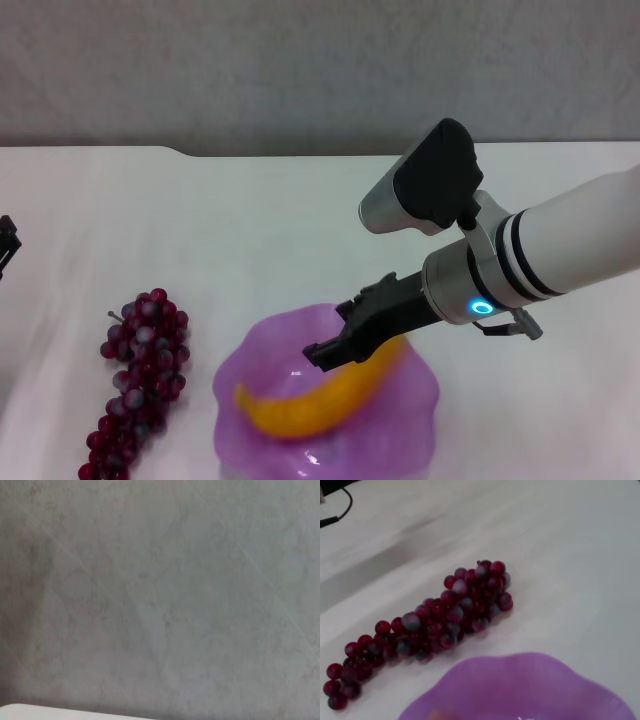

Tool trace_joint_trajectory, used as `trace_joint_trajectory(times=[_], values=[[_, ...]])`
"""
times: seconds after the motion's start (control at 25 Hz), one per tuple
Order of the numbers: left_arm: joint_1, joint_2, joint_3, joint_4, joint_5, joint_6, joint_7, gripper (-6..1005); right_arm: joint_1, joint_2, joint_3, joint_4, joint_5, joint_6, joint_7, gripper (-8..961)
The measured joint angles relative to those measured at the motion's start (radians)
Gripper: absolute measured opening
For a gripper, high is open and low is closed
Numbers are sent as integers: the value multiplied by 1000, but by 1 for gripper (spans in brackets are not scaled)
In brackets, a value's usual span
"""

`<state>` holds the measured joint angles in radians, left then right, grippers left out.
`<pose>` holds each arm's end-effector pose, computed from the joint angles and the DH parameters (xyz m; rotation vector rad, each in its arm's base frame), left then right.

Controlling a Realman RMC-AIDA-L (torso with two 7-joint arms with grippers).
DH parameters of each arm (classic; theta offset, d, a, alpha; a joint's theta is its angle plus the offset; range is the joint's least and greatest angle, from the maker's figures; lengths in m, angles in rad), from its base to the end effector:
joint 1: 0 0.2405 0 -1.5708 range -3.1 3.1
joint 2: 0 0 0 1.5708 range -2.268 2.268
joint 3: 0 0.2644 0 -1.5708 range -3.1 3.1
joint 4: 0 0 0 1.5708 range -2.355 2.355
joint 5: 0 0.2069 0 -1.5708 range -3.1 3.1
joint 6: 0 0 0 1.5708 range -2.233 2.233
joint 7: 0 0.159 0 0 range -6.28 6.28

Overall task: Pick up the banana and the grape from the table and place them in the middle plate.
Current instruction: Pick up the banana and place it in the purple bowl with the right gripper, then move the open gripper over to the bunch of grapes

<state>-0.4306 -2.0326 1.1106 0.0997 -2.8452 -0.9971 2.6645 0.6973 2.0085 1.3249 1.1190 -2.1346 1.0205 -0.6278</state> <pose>-0.3904 0.3525 0.0292 -1.4660 -0.8089 -0.6554 0.1376 0.3690 -0.1041 -2.8025 0.6636 -0.1191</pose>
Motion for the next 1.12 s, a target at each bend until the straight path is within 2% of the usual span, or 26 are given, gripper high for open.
trace_joint_trajectory(times=[0.08, 0.28, 0.4, 0.52, 0.64, 0.8, 0.88, 0.92, 0.96, 1.0, 1.12], values=[[3, 0, 0, 0, 0, 0, 0, 868, -26, 0, -1, 41, 3, -4, -29, 603], [8, 0, 0, 0, -4, -3, 0, 868, -163, -1, -2, 243, -2, -65, -98, 769], [12, 0, -1, 0, -5, -8, 0, 868, -309, -3, 2, 384, -4, -199, -168, 826], [17, 0, -1, 0, -4, -11, 0, 868, -433, -4, -2, 435, 0, -380, -247, 861], [18, 0, 1, 0, -1, -16, 0, 867, -485, -3, -13, 411, 4, -509, -291, 861], [20, -3, 3, 0, -1, -35, 0, 867, -495, -2, -53, 325, 21, -659, -297, 861], [21, -3, 4, -1, 0, -39, 0, 867, -501, -3, -112, 258, 33, -819, -309, 861], [21, -4, 4, -1, 1, -39, -1, 867, -503, -4, -179, 195, 29, -977, -319, 861], [21, -4, 5, -3, 2, -40, -1, 867, -503, -4, -216, 162, 25, -1058, -325, 861], [21, -4, 7, -4, 4, -40, -1, 867, -503, -4, -216, 162, 25, -1058, -325, 861], [21, -6, 9, -7, 6, -40, -1, 867, -483, -4, -325, 51, 25, -1290, -325, 861]])
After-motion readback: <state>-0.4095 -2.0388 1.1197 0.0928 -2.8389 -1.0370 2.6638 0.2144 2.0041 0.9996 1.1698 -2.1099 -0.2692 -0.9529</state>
